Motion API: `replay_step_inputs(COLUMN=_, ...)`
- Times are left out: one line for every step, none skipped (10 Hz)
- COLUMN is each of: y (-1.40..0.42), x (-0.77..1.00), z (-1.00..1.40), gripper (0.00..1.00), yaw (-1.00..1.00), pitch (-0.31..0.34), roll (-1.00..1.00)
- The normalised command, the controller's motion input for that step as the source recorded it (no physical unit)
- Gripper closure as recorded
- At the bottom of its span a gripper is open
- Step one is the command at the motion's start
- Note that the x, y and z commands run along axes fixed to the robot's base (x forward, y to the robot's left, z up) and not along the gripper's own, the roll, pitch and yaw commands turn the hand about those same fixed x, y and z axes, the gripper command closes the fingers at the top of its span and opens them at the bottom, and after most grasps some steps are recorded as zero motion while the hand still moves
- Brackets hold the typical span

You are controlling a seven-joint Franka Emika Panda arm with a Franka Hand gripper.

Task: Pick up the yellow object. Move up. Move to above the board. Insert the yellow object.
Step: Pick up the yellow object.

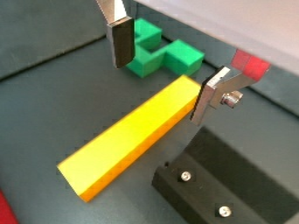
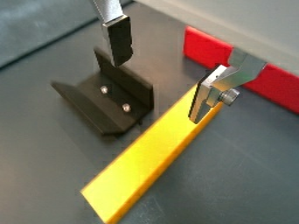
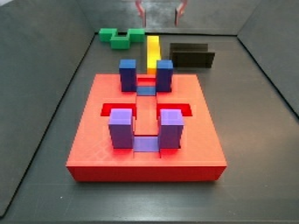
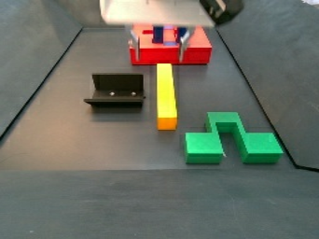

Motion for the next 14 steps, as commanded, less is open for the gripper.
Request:
replay_step_inputs(y=0.0, x=0.0, z=-0.64, gripper=0.0, yaw=0.03, pitch=-0.041, roll=0.2)
replay_step_inputs(y=0.0, x=0.0, z=-0.62, gripper=0.0, yaw=0.02, pitch=-0.047, roll=0.16)
replay_step_inputs(y=0.01, x=0.0, z=-0.62, gripper=0.0, yaw=0.01, pitch=-0.049, roll=0.15)
replay_step_inputs(y=0.03, x=0.0, z=-0.56, gripper=0.0, yaw=0.0, pitch=-0.034, roll=0.12)
replay_step_inputs(y=0.02, x=-0.01, z=-0.51, gripper=0.0, yaw=0.0, pitch=-0.024, roll=0.11)
replay_step_inputs(y=0.08, x=-0.22, z=-0.31, gripper=0.0, yaw=0.0, pitch=0.0, roll=0.06)
replay_step_inputs(y=0.03, x=-0.3, z=-0.09, gripper=0.0, yaw=-0.07, pitch=0.0, roll=0.01)
replay_step_inputs(y=0.0, x=-0.26, z=-0.12, gripper=0.0, yaw=-0.04, pitch=-0.003, roll=0.0)
replay_step_inputs(y=0.0, x=-0.15, z=-0.18, gripper=0.0, yaw=0.0, pitch=-0.013, roll=0.0)
replay_step_inputs(y=0.0, x=-0.12, z=-0.17, gripper=0.0, yaw=0.0, pitch=-0.004, roll=0.03)
replay_step_inputs(y=0.01, x=-0.02, z=-0.06, gripper=0.0, yaw=0.0, pitch=0.0, roll=0.06)
replay_step_inputs(y=0.04, x=0.0, z=-0.25, gripper=0.0, yaw=0.0, pitch=0.0, roll=0.06)
replay_step_inputs(y=0.04, x=0.0, z=-0.21, gripper=0.0, yaw=0.0, pitch=-0.014, roll=0.0)
replay_step_inputs(y=0.01, x=0.0, z=-0.2, gripper=0.0, yaw=0.0, pitch=-0.019, roll=0.0)
